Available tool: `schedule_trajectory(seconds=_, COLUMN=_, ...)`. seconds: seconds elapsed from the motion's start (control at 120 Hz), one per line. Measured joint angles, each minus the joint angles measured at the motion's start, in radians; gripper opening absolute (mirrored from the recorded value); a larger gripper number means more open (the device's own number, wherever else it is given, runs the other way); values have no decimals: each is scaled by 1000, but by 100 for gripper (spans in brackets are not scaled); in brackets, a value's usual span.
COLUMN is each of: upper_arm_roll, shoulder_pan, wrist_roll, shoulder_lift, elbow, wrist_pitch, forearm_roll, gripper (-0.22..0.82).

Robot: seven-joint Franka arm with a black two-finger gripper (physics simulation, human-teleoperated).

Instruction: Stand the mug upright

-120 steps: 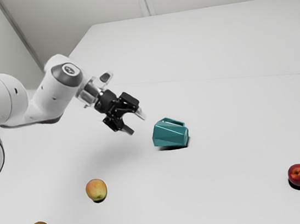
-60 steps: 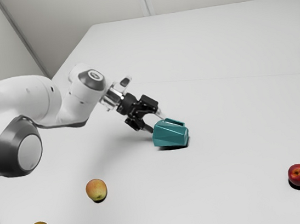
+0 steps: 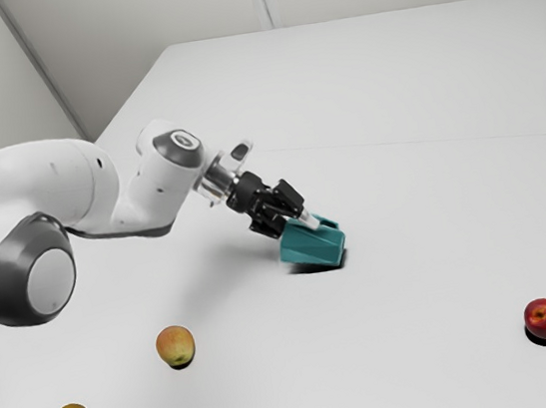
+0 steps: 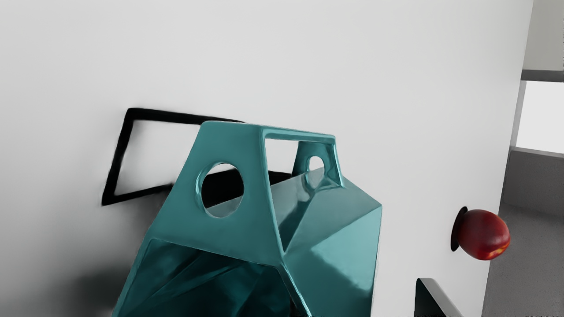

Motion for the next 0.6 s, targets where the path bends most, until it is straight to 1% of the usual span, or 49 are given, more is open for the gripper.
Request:
schedule_trajectory(seconds=0.133, upper_arm_roll=-10, shoulder_pan=-1, wrist_roll=-9, shoulder_lift=-4, elbow=8, wrist_pitch=-5, forearm_roll=0, gripper=-1)
schedule_trajectory(seconds=0.242, upper_arm_roll=-18, shoulder_pan=-5, wrist_roll=-19, shoulder_lift=-4, elbow=19, wrist_pitch=-9, forearm_roll=-1, gripper=-9)
schedule_trajectory(seconds=0.308, upper_arm_roll=-20, shoulder_pan=-8, wrist_roll=-25, shoulder_lift=-3, elbow=26, wrist_pitch=-11, forearm_roll=-1, gripper=-12)
schedule_trajectory(seconds=0.5, upper_arm_roll=-21, shoulder_pan=-9, wrist_roll=-49, shoulder_lift=-11, elbow=31, wrist_pitch=-17, forearm_roll=6, gripper=-15)
schedule_trajectory(seconds=0.567, upper_arm_roll=-20, shoulder_pan=-24, wrist_roll=-57, shoulder_lift=-48, elbow=28, wrist_pitch=-14, forearm_roll=32, gripper=-16)
schedule_trajectory(seconds=0.6, upper_arm_roll=-20, shoulder_pan=-41, wrist_roll=-61, shoulder_lift=-83, elbow=20, wrist_pitch=-1, forearm_roll=75, gripper=-16)
